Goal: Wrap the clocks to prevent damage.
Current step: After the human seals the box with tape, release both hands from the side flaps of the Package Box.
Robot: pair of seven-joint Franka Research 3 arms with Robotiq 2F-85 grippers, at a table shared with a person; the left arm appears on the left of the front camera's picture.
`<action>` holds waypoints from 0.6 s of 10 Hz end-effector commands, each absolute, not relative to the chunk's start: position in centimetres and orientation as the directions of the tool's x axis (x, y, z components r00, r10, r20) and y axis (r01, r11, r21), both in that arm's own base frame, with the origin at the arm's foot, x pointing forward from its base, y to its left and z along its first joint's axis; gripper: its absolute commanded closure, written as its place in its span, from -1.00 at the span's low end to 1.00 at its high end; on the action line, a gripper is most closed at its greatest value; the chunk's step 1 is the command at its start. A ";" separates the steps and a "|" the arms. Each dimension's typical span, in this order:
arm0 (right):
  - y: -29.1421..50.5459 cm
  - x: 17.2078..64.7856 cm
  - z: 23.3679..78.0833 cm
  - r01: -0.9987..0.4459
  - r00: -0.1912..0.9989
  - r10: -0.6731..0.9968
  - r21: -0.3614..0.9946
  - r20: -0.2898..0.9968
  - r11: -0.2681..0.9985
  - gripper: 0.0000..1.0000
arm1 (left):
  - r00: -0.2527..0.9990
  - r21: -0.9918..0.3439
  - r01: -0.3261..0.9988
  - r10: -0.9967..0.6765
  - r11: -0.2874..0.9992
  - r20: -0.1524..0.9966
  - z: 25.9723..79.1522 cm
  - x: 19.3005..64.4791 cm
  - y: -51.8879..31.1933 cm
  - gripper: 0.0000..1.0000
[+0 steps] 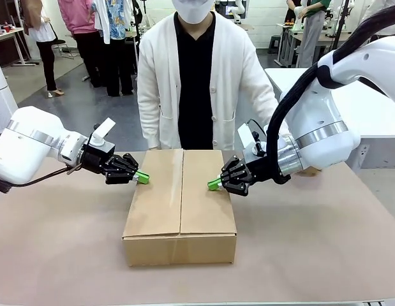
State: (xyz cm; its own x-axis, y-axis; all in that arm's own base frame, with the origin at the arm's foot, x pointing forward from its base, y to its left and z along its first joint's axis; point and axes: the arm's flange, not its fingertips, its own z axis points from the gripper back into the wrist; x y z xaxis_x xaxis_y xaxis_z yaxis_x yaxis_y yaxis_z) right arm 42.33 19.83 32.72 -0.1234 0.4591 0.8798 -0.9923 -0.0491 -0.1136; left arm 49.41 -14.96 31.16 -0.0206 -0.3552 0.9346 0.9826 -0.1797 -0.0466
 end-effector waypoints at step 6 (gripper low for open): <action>19.8 42.3 32.2 -0.993 -0.116 0.466 -0.108 0.877 -0.045 0.98 | -0.024 -0.044 0.983 -0.360 -0.179 0.933 30.8 49.4 -15.0 0.99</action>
